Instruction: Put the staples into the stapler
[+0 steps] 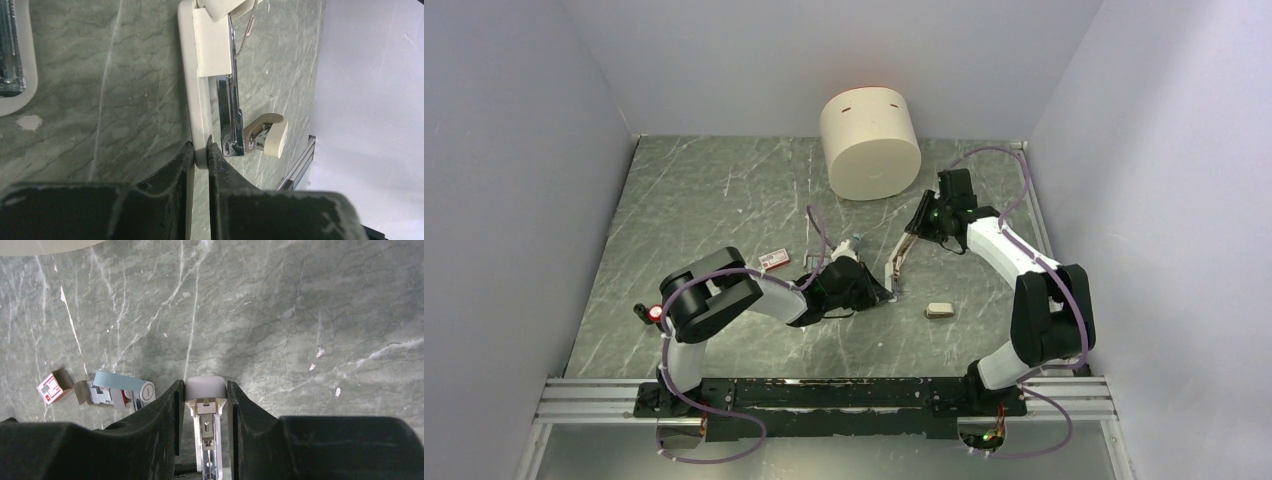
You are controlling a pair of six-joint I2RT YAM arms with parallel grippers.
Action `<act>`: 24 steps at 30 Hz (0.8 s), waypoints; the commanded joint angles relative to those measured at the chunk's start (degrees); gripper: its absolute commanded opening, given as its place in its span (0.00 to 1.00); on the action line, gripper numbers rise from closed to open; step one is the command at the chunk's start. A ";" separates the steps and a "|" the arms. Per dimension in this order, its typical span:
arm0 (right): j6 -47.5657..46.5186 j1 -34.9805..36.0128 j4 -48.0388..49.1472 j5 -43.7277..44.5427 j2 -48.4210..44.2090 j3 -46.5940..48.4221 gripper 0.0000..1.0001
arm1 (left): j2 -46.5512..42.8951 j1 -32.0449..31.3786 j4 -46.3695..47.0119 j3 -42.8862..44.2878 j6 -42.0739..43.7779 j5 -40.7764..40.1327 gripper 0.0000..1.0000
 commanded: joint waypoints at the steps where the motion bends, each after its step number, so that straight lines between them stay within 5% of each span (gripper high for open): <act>1: -1.25 0.37 -2.64 -1.04 1.74 -0.63 0.32 | 0.35 -0.92 -2.48 -0.78 0.31 2.74 0.16; 18: -2.51 2.33 -7.87 -1.57 -4.11 -0.03 0.36 | -1.64 -0.13 -6.46 -2.38 -2.51 0.46 0.29; 24: -1.92 4.57 -9.64 0.06 -4.73 1.12 0.36 | -1.68 0.00 -8.15 -1.94 -2.27 0.12 0.27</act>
